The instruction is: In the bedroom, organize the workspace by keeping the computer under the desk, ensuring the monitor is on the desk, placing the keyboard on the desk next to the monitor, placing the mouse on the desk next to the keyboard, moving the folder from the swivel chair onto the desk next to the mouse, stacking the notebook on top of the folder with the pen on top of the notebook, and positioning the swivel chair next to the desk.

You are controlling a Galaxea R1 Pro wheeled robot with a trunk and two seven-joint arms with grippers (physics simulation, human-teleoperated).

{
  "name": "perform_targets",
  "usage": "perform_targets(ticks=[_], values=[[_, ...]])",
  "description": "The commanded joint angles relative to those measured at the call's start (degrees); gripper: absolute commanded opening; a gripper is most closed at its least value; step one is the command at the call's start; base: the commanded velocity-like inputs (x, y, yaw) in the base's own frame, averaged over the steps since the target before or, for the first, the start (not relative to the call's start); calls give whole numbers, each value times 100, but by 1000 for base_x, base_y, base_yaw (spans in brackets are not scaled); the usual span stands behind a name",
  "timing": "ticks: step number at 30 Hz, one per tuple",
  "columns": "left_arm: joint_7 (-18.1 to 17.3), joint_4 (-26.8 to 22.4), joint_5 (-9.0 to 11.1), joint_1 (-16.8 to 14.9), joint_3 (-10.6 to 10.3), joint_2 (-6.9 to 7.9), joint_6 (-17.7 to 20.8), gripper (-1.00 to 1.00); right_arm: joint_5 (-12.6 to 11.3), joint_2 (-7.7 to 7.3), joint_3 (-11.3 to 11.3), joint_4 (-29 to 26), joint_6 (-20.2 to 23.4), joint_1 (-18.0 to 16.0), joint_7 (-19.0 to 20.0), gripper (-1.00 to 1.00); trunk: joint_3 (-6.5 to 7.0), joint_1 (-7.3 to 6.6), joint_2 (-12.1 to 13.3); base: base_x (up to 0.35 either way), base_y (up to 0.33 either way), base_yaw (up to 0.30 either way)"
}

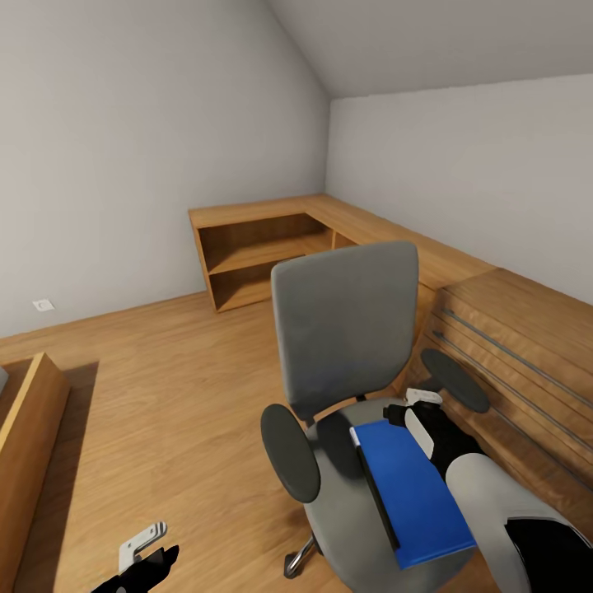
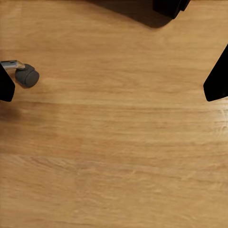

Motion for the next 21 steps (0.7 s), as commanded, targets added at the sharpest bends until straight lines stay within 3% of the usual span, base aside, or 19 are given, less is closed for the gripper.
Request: perform_targets(ticks=[1,6,21], values=[[-11,-8,43,-2,13,-2,38,100,-58,-2,7,-11,22,-2,-36,100,-23,22,-44,0,0,0],[-7,-8,43,-2,15,0,42,100,-58,-4,5,-11,22,-2,-36,100,-113,132,-244,0,0,0],[-14,-8,43,-2,13,14,45,100,-50,-5,5,-11,22,-2,-36,100,-113,132,-244,0,0,0]])
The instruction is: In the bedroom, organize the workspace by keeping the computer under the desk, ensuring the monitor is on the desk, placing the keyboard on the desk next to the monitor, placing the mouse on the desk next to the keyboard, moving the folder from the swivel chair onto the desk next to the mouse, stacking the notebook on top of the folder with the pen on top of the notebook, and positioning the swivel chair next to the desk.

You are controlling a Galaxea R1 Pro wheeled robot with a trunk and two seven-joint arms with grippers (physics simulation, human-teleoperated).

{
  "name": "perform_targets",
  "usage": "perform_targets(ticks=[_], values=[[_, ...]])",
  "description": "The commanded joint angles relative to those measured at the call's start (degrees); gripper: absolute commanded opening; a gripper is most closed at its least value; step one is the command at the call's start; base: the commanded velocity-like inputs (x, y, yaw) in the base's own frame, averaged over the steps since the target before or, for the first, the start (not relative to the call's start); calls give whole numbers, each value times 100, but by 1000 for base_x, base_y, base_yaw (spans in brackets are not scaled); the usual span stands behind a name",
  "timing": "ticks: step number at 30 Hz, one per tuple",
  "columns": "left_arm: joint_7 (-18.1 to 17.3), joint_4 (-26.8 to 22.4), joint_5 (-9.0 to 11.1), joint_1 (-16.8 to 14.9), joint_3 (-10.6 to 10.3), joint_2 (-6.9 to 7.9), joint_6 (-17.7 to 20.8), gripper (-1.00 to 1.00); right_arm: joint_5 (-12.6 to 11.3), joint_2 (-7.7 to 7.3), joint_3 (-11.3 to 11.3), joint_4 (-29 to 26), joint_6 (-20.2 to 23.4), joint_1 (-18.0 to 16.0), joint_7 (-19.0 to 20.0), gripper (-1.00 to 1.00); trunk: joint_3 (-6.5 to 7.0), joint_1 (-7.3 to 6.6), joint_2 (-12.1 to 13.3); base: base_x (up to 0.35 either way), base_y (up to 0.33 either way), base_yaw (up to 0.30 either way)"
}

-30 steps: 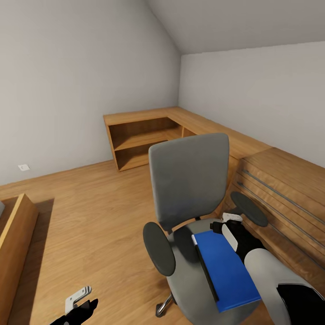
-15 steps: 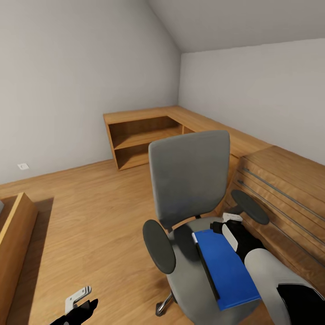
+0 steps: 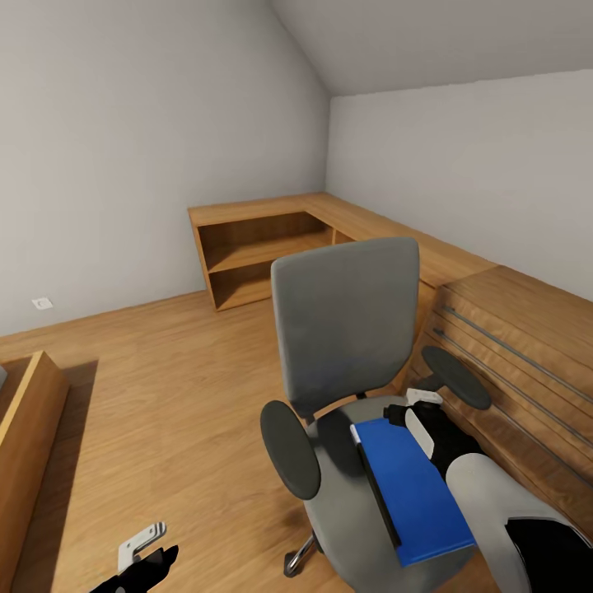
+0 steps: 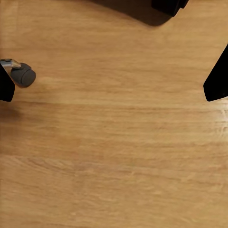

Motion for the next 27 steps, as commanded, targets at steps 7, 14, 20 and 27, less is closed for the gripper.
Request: perform_targets(ticks=[7,14,20,27], values=[[-15,0,42,-2,17,1,37,100,-58,-3,7,-11,22,-2,-36,100,-5,-1,-2,0,0,0],[-27,104,45,-2,100,6,31,100,-57,-2,7,-4,22,-3,-36,100,-5,-1,-2,-1,0,0],[-34,142,43,-2,231,8,29,100,-56,-1,7,-2,22,-3,-36,100,-5,-1,-2,-90,0,0],[-37,149,43,-2,272,8,24,100,-50,-1,7,-2,22,-2,-36,100,-5,-1,-2,-45,0,0]])
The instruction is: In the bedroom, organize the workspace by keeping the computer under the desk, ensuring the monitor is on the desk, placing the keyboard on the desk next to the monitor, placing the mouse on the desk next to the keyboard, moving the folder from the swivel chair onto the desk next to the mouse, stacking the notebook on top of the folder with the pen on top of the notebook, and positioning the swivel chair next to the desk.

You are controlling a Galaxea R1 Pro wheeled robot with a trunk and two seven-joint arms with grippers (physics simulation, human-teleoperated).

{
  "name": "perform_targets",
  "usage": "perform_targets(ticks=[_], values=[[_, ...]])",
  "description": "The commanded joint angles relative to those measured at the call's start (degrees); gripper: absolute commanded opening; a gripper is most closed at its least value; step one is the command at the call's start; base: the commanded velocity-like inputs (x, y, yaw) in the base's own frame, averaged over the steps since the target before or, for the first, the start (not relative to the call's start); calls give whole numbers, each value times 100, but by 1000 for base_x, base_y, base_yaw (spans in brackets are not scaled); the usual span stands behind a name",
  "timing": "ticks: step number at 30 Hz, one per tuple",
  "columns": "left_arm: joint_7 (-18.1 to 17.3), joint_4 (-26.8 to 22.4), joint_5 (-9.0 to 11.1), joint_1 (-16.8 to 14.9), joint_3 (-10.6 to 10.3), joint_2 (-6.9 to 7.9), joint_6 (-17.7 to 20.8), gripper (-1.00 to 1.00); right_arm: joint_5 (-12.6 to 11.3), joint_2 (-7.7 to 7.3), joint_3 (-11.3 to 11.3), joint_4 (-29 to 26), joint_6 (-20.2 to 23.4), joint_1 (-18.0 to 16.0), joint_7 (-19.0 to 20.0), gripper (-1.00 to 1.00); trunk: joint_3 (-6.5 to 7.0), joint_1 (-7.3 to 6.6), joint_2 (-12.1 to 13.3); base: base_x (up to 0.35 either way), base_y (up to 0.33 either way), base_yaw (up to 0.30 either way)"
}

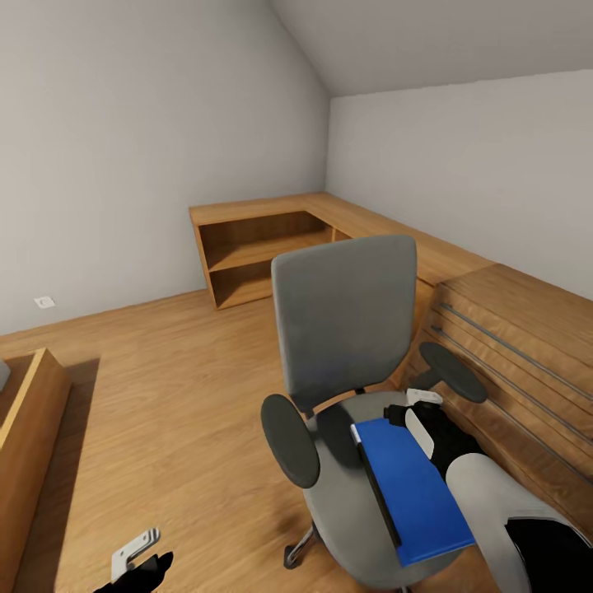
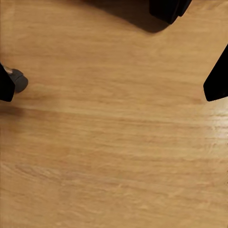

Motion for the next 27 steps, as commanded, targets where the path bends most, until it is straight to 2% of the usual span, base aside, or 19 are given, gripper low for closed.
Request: perform_targets(ticks=[1,14,27], values=[[-13,-8,40,-2,22,-2,36,100,-58,-1,7,-10,22,-1,-36,100,-5,-1,-2,-13,0,0],[-14,-7,39,-2,46,-11,33,100,-43,7,15,210,-106,-2,-37,100,-5,-1,-2,-104,0,0],[-14,-7,39,-2,47,-11,33,100,-40,8,15,234,-136,-2,-40,100,-5,-1,-2,-15,0,0]])
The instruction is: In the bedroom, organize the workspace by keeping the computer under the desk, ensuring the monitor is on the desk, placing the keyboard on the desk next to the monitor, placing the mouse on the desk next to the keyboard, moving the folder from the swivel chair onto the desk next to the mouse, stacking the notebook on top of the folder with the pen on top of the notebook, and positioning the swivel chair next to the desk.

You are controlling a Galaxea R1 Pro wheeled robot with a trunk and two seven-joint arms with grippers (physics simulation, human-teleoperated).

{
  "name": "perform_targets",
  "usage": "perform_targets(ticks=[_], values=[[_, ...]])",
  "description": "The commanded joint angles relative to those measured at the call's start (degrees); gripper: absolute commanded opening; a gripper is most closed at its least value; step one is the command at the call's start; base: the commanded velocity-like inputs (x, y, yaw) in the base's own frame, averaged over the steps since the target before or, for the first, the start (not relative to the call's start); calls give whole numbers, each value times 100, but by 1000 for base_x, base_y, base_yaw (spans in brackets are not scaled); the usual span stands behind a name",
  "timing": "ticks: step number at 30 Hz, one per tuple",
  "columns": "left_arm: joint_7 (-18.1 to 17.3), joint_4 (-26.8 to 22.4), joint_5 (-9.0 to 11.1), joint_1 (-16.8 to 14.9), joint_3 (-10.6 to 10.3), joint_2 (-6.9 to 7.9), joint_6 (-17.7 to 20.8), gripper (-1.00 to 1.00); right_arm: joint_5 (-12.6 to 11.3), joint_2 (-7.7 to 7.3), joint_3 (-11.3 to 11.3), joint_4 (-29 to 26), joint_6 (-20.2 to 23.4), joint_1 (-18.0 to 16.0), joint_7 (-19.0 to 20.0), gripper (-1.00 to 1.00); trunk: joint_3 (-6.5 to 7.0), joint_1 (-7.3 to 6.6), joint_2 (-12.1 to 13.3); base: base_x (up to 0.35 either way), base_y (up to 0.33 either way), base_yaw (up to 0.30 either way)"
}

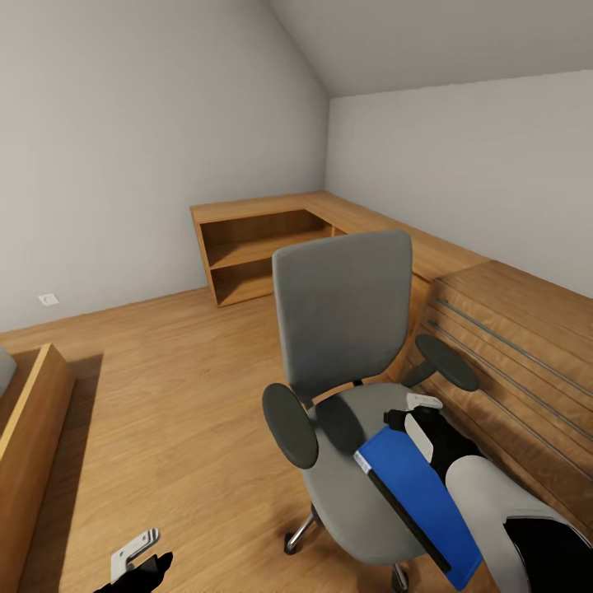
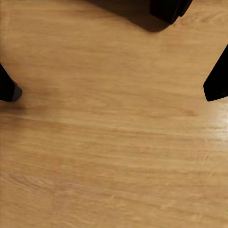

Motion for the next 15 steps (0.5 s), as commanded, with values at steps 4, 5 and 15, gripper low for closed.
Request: perform_targets(ticks=[4,5,15], values=[[-13,-8,40,-2,15,-2,37,100,-57,-1,8,-14,23,0,-36,100,-5,-1,-2,0,0,0],[-13,-8,40,-2,15,-2,37,100,-57,-1,8,-15,23,0,-37,100,-5,-1,-2,0,0,0],[-13,-8,40,-2,15,-2,37,100,-51,-1,8,-37,23,-1,-39,100,-5,-1,-2,0,0,0]])
